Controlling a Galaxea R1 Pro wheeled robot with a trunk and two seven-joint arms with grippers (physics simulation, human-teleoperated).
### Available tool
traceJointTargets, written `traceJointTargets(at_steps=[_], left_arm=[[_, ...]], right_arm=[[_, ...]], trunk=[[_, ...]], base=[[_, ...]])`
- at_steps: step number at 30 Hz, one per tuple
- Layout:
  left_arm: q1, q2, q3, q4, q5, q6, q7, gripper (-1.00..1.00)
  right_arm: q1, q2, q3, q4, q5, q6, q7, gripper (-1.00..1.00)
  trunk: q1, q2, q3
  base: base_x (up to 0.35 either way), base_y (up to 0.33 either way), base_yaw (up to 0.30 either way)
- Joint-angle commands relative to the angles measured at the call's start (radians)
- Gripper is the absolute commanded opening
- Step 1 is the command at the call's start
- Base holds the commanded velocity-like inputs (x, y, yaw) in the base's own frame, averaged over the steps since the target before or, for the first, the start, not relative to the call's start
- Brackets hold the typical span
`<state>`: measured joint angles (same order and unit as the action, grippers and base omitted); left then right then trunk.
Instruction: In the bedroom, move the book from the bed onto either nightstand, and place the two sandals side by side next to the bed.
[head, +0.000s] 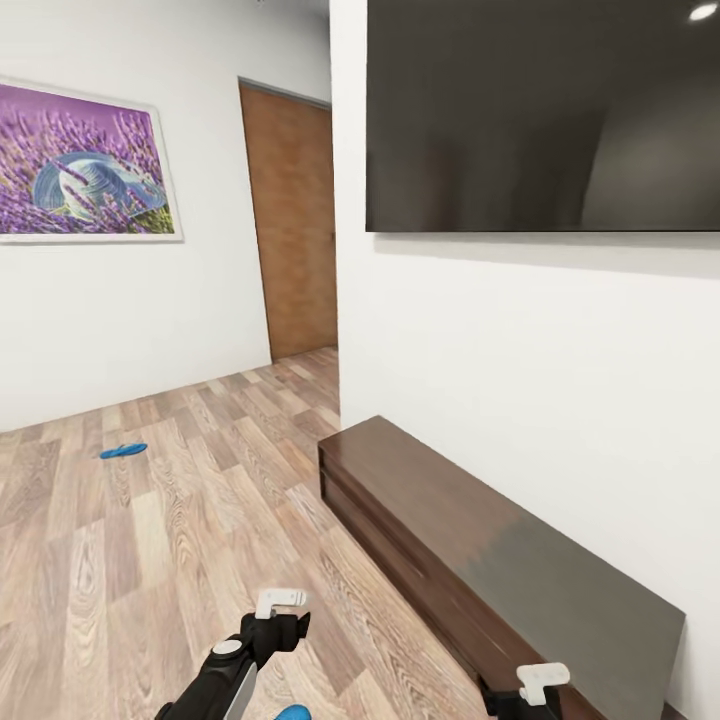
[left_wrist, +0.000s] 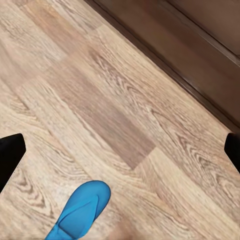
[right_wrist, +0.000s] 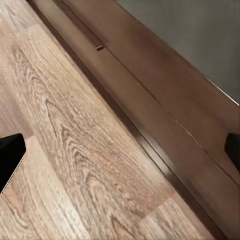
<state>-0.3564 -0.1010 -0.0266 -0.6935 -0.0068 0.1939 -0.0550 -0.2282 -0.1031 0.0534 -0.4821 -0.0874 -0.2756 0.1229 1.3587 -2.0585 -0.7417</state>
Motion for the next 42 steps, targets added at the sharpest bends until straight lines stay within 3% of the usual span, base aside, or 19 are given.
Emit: traceJointTargets(at_steps=[1, 13, 24, 42], left_arm=[[-0.001, 0.0, 0.0, -0.001, -0.001, 0.006, -0.003, 1.0], [-0.001, 0.0, 0.001, -0.001, -0.001, 0.006, -0.005, 1.0], [-0.001, 0.0, 0.002, -0.003, 0.001, 0.004, -0.004, 1.0], [-0.001, 0.001, 0.001, -0.002, 0.001, 0.009, -0.006, 1.0]], right_arm=[[0.0, -0.001, 0.005, 0.0, -0.009, -0.003, 0.001, 1.0], [0.0, -0.001, 0.006, 0.0, -0.009, -0.004, -0.004, 1.0], [0.0, -0.001, 0.009, -0.001, -0.009, -0.004, -0.052, 1.0], [0.0, -0.001, 0.008, -0.003, -0.009, -0.007, -0.055, 1.0]], trunk=[[0.0, 0.0, -0.001], [0.0, 0.0, -0.001], [0.0, 0.0, -0.001], [0.0, 0.0, -0.001]], base=[[0.001, -0.001, 0.255], [0.0, 0.0, 0.252], [0.0, 0.0, 0.237], [0.031, 0.0, 0.243]])
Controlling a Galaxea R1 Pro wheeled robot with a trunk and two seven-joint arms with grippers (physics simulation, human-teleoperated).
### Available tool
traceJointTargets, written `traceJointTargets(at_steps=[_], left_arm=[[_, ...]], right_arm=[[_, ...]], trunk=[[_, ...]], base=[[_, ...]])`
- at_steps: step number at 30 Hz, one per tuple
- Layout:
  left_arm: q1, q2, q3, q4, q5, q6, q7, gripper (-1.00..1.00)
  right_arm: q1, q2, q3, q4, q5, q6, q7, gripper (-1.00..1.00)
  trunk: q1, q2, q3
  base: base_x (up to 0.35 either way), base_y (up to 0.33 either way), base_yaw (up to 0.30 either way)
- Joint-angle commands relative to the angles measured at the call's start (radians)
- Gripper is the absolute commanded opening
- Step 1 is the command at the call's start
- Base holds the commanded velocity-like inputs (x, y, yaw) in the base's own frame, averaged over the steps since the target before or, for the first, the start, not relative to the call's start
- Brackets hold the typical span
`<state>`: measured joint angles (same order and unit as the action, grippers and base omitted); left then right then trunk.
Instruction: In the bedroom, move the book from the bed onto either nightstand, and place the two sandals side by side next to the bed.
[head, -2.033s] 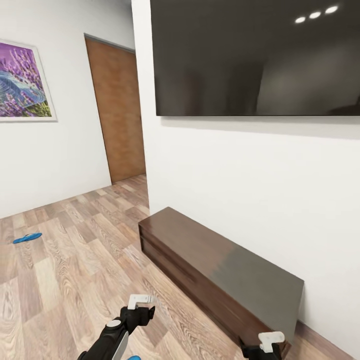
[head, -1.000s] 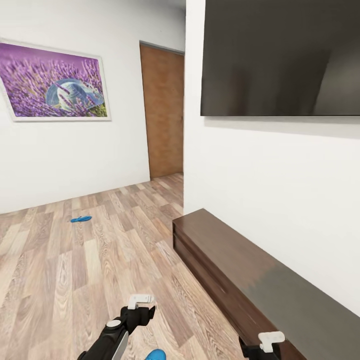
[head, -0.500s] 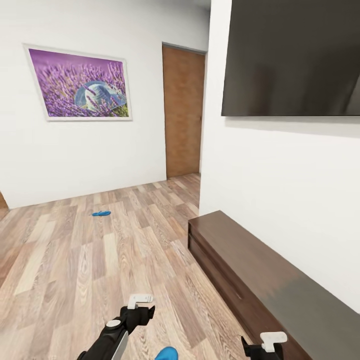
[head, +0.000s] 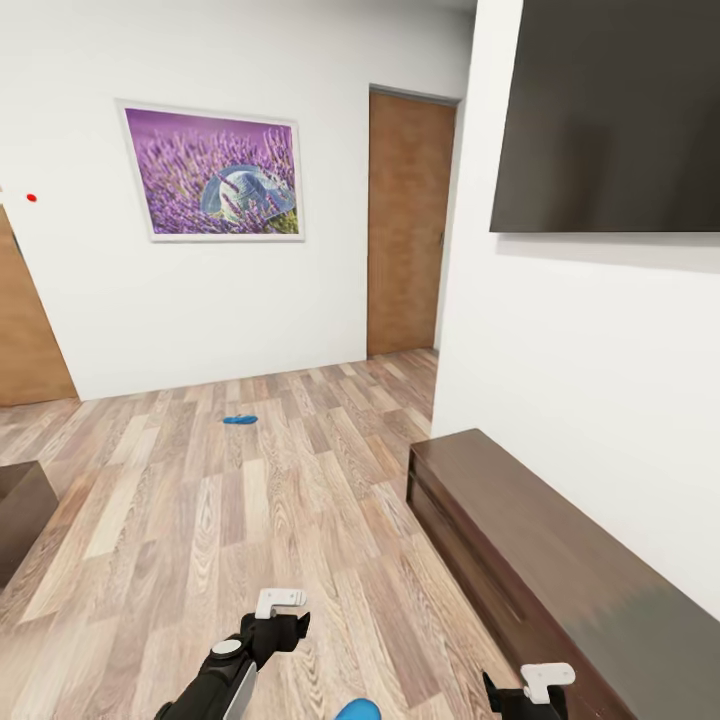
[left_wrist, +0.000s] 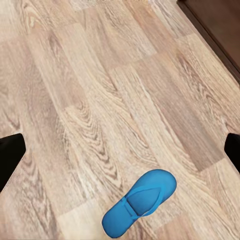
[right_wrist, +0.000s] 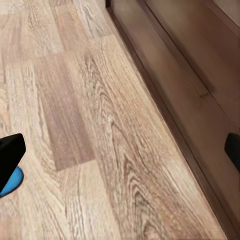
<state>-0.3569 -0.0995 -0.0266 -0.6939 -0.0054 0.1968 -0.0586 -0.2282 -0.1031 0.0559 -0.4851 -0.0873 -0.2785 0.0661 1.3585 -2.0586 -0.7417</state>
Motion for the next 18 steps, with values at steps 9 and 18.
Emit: traceJointTargets(at_steps=[9, 18], left_arm=[[0.0, 0.0, 0.0, -0.002, -0.001, 0.006, -0.004, 1.0], [0.0, 0.0, 0.0, -0.002, -0.001, 0.006, -0.004, 1.0]], right_arm=[[0.0, -0.001, 0.005, 0.0, -0.009, -0.002, 0.001, 1.0], [0.0, -0.001, 0.005, 0.0, -0.009, -0.002, 0.001, 1.0]], trunk=[[0.0, 0.0, -0.001], [0.0, 0.0, -0.001]], base=[[0.12, 0.0, 0.243], [0.123, 0.031, 0.244]])
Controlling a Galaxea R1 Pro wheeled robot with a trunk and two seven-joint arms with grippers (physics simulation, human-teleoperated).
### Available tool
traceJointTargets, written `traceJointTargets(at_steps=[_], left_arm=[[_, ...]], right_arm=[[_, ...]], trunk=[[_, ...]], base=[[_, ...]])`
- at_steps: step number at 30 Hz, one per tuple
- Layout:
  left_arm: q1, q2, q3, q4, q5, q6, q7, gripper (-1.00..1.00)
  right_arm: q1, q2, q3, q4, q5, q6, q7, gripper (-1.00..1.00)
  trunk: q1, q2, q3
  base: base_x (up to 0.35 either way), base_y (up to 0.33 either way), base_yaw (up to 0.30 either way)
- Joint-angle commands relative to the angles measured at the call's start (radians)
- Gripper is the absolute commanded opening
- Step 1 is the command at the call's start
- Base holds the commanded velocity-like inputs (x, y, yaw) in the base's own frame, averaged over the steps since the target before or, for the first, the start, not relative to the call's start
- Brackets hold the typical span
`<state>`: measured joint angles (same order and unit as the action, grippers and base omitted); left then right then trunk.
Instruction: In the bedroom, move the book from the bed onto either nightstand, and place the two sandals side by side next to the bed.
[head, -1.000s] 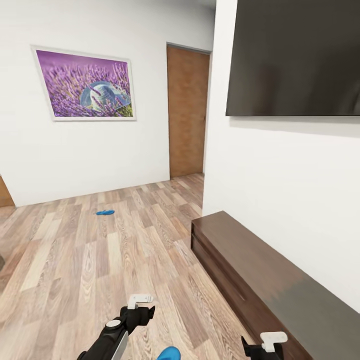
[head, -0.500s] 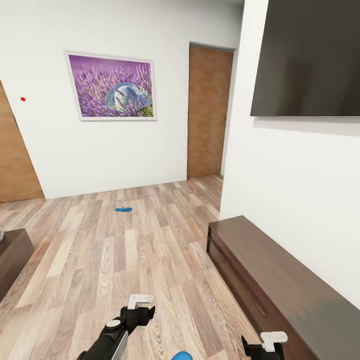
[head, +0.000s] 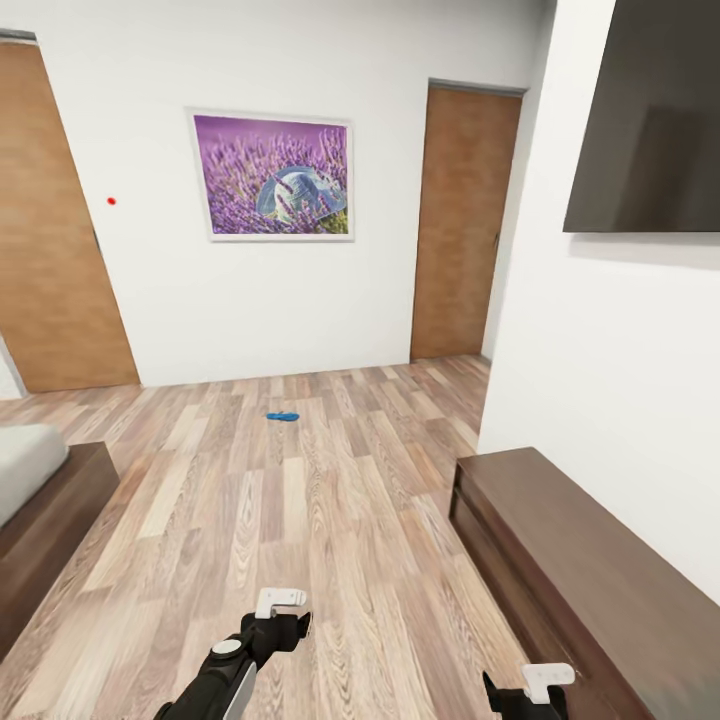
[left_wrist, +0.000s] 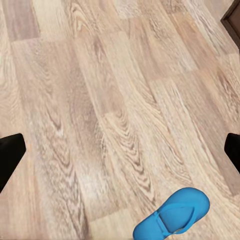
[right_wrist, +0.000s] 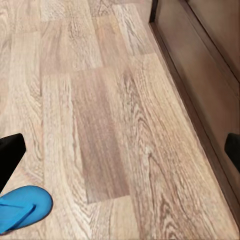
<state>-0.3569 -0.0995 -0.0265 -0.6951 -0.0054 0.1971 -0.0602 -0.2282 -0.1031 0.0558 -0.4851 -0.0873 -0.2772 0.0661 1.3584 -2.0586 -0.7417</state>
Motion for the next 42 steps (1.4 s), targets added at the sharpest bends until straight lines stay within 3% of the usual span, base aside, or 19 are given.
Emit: traceJointTargets(at_steps=[1, 42], left_arm=[[0.0, 0.0, 0.0, -0.001, -0.001, 0.005, -0.003, 1.0], [0.0, -0.003, 0.0, -0.001, -0.001, 0.005, -0.003, 1.0]], right_arm=[[0.0, -0.001, 0.005, 0.0, -0.009, -0.004, 0.001, 1.0], [0.0, -0.001, 0.006, 0.001, -0.008, -0.002, 0.001, 1.0]], trunk=[[0.0, 0.0, -0.001], [0.0, 0.0, -0.001]], base=[[0.123, 0.07, 0.244], [0.088, 0.03, 0.243]])
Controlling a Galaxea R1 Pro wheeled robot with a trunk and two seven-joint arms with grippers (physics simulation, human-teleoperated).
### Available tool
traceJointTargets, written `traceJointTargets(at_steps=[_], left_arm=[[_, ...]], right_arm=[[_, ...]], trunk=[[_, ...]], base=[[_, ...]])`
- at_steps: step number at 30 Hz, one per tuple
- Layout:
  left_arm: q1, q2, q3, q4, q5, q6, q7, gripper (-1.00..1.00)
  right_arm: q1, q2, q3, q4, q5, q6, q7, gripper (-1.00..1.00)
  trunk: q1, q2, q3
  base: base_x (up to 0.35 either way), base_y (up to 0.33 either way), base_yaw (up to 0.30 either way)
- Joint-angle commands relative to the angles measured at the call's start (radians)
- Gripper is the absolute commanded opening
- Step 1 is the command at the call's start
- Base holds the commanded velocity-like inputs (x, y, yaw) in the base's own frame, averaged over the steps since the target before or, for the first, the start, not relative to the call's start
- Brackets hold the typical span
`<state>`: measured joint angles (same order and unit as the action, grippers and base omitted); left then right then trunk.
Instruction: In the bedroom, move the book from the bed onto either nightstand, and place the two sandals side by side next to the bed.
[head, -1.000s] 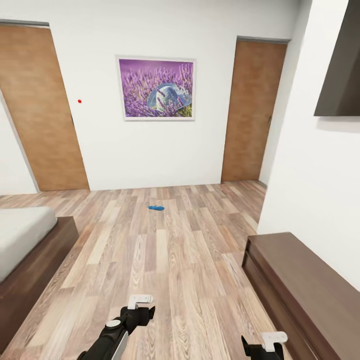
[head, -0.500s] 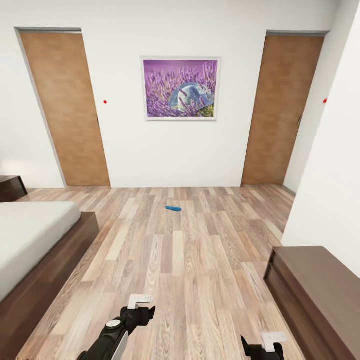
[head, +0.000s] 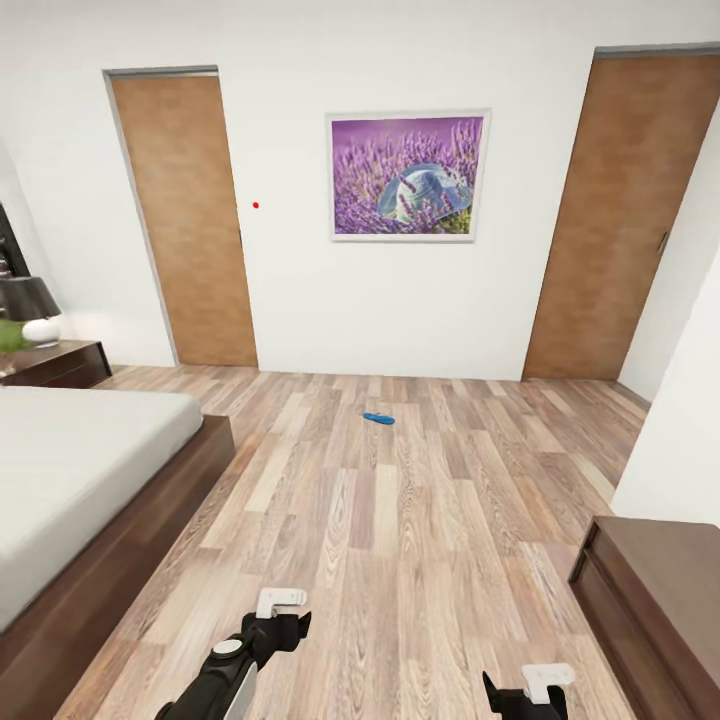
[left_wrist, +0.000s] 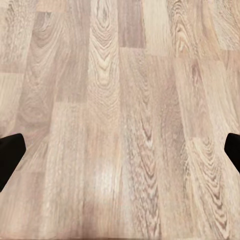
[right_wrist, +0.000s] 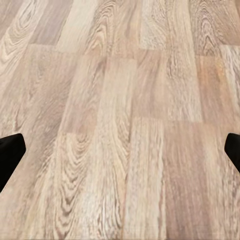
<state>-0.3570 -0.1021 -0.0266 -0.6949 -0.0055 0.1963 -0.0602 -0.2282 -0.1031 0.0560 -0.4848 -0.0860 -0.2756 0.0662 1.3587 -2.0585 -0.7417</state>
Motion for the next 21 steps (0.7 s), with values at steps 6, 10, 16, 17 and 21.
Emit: traceJointTargets(at_steps=[6, 10, 16, 17, 21], left_arm=[[0.0, -0.001, 0.001, -0.002, -0.001, 0.007, -0.001, 1.0], [0.0, -0.001, 0.001, -0.002, -0.001, 0.007, 0.001, 1.0], [0.0, 0.002, 0.002, -0.005, 0.001, 0.004, -0.002, 1.0], [0.0, 0.002, 0.002, -0.005, 0.001, 0.003, -0.002, 1.0], [0.0, 0.001, 0.002, -0.005, 0.001, 0.003, -0.002, 1.0]], right_arm=[[0.0, -0.001, 0.005, 0.001, -0.009, -0.004, 0.001, 1.0], [0.0, -0.001, 0.006, 0.001, -0.01, -0.004, 0.001, 1.0], [0.0, -0.001, 0.006, 0.001, -0.01, -0.004, 0.001, 1.0], [0.0, -0.001, 0.006, 0.0, -0.01, -0.004, 0.001, 1.0], [0.0, -0.001, 0.005, 0.0, -0.01, -0.004, 0.001, 1.0]], trunk=[[0.0, 0.0, -0.001], [0.0, 0.0, -0.001], [0.0, 0.0, -0.001], [0.0, 0.0, -0.001], [0.0, 0.0, -0.001]], base=[[-0.209, -0.145, 0.232], [-0.167, -0.235, 0.231], [-0.028, -0.196, 0.231], [-0.005, -0.05, 0.231], [-0.003, -0.029, 0.231]])
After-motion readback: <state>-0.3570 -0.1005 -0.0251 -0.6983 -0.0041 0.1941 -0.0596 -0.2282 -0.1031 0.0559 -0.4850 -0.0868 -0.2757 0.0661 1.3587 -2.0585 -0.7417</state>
